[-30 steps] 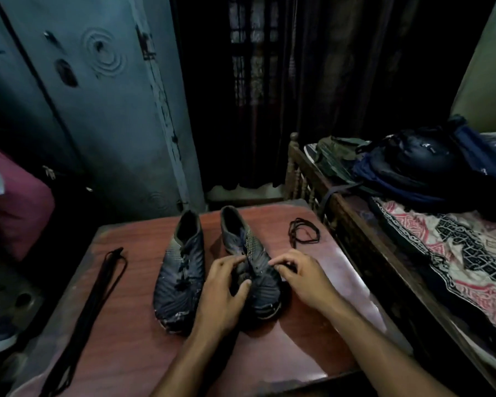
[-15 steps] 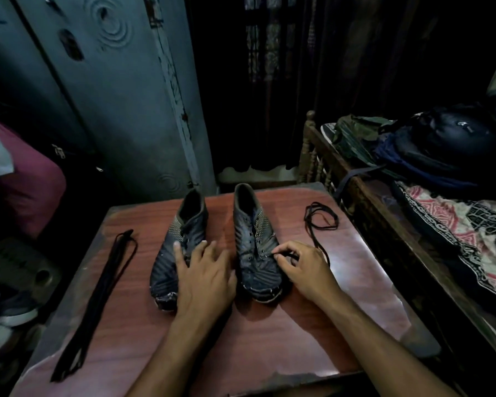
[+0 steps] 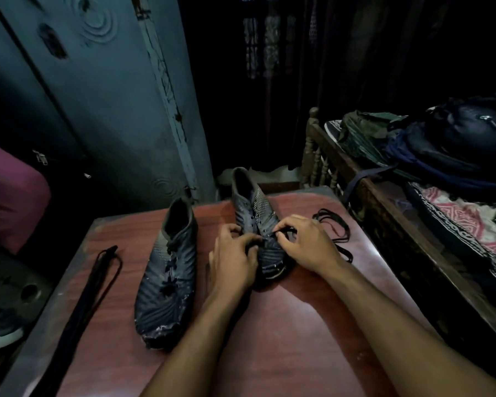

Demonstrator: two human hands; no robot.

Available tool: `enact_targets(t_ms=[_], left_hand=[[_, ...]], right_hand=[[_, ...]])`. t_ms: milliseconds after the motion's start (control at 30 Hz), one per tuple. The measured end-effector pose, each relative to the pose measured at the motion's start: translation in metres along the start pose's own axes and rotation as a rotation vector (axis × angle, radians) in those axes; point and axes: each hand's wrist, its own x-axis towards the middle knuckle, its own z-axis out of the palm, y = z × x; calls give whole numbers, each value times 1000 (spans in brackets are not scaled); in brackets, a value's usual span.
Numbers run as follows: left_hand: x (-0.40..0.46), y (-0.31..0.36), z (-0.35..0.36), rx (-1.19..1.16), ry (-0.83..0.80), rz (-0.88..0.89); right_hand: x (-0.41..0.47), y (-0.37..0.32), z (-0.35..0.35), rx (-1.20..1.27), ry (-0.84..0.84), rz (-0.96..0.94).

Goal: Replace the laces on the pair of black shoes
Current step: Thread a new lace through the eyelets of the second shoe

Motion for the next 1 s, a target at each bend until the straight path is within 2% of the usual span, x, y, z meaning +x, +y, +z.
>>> enact_targets(t_ms=[133, 267, 333, 767, 1000], left_hand=[[21, -7, 12, -132, 33, -52], [28, -6, 16, -135, 127, 44], [27, -6, 20, -161, 146, 77], [24, -2, 27, -349, 115, 149], [23, -3, 26, -356, 106, 132]], right_hand=[[14, 17, 11, 20, 57, -63], [25, 20, 10, 72, 65, -119], [25, 21, 11, 88, 39, -88], [23, 12, -1, -46, 96, -211], [25, 15, -10, -94, -33, -235]])
